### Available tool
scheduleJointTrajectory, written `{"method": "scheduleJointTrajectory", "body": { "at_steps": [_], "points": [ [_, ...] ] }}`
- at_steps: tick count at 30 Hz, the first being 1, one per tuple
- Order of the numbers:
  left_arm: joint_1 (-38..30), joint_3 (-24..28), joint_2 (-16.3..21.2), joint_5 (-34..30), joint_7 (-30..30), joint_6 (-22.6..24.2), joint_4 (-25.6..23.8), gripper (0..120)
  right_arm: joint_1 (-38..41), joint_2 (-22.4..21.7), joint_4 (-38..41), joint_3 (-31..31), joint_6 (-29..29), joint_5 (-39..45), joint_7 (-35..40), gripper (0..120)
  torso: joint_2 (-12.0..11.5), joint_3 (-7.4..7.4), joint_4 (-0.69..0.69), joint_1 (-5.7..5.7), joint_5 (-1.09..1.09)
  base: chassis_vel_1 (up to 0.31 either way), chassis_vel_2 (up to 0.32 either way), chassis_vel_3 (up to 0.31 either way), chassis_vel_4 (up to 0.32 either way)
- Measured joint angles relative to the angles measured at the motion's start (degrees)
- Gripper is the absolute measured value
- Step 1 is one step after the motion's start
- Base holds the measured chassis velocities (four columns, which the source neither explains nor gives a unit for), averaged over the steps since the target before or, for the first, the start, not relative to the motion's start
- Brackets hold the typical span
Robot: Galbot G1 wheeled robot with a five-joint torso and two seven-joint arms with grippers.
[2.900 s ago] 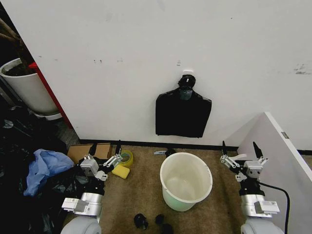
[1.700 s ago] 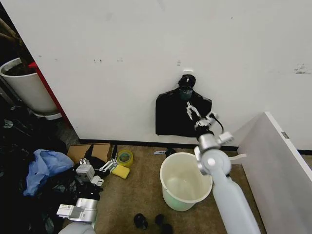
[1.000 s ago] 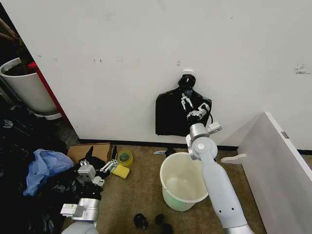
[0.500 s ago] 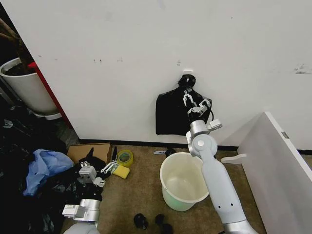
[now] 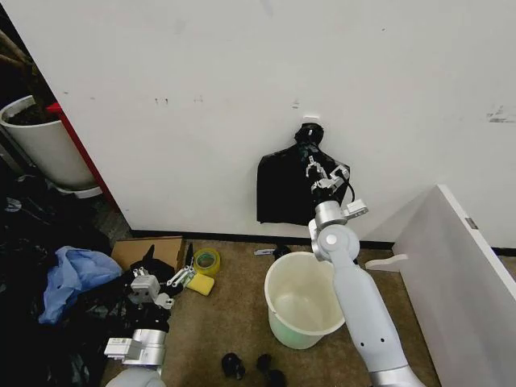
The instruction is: Place the garbage bag over the trash bin.
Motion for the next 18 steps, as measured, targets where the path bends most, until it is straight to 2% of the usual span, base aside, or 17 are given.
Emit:
{"method": "scheduleJointTrajectory", "body": {
  "at_steps": [5, 8, 18],
  "points": [
    [-0.2, 0.0, 0.2, -0.2, -0.2, 0.0, 0.1, 100, -4.9, -2.7, 3.5, -2.5, 0.2, -2.3, 0.3, 0, 0.0, 0.00, 0.00, 0.00, 0.00, 0.000, 0.000, 0.000, 0.000],
    [-0.3, -0.2, 0.7, -0.6, -0.4, 0.0, 0.0, 100, -10.0, -5.3, 8.3, -3.8, -0.1, -4.4, 1.3, 0, 0.0, -0.01, -0.01, -0.01, -0.01, 0.000, 0.000, 0.000, 0.000],
    [-0.6, -0.6, 1.5, -2.4, -0.5, 0.2, -0.9, 100, -20.8, -9.2, 16.1, -5.4, -0.4, -12.1, 1.9, 0, 0.0, -0.01, 0.00, -0.01, -0.01, 0.000, 0.000, 0.000, 0.000]
  ]
}}
